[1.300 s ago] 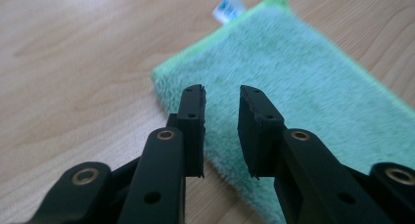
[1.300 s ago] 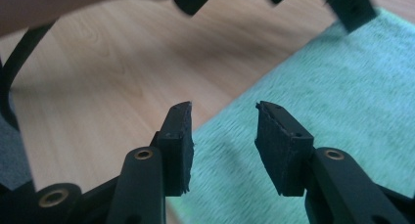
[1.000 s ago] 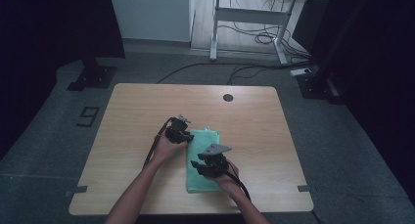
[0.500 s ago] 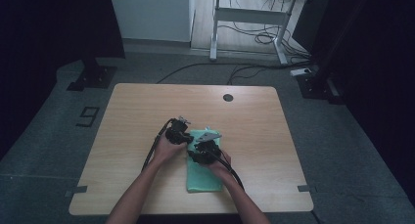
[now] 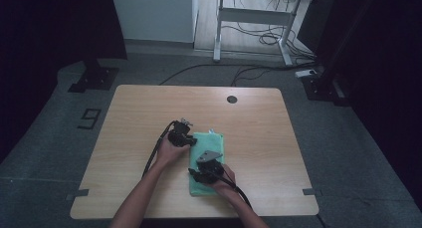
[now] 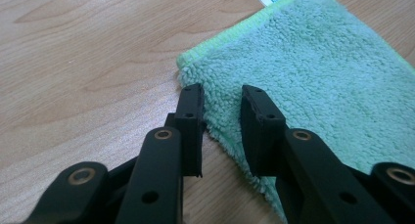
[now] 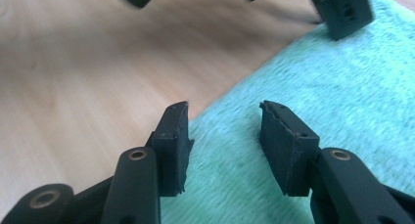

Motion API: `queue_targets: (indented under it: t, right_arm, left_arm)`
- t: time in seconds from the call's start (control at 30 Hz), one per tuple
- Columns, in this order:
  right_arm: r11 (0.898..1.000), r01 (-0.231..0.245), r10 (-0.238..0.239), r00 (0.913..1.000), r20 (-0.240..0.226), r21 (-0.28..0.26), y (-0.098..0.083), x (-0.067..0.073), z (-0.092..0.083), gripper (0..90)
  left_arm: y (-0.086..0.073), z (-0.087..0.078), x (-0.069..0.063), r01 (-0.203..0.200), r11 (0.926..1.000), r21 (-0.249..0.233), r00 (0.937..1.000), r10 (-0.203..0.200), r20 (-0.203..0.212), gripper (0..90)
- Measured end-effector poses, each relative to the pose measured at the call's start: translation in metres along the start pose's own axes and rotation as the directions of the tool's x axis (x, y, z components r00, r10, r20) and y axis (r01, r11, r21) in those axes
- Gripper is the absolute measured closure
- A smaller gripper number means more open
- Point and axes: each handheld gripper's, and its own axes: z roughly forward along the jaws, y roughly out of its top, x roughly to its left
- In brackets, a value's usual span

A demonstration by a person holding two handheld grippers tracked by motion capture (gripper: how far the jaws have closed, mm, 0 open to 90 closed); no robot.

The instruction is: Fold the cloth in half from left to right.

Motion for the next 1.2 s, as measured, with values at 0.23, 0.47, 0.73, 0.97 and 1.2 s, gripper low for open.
queue_targets:
  t: [0.23,0.47,0.73,0.97,1.2]
  right_arm:
    - [1.0,0.021,-0.021,0.9994,-0.026,-0.009,-0.014,0.017,-0.013,54.4]
    - [0.999,0.013,-0.014,0.9986,-0.05,-0.032,-0.026,0.024,-0.024,54.5]
    - [1.0,0.012,-0.014,0.9984,-0.055,-0.029,-0.028,0.029,-0.027,53.9]
    - [1.0,0.012,-0.014,0.9987,-0.048,-0.029,-0.029,0.033,-0.028,53.8]
    - [1.0,0.009,-0.01,0.9984,-0.056,-0.029,-0.03,0.034,-0.028,53.9]
  left_arm:
    - [0.0,0.0,-0.001,0.0,1.0,0.001,1.0,0.0,-0.004,70.7]
    - [0.0,0.0,0.0,-0.001,1.0,0.004,1.0,0.001,-0.005,70.7]
    - [0.0,0.0,0.0,0.001,1.0,0.003,1.0,-0.001,-0.004,70.6]
    - [0.001,0.002,-0.001,0.01,0.9999,-0.011,0.9999,-0.01,-0.005,70.8]
    - [0.001,0.002,0.0,0.004,0.9999,-0.011,1.0,-0.004,-0.001,70.9]
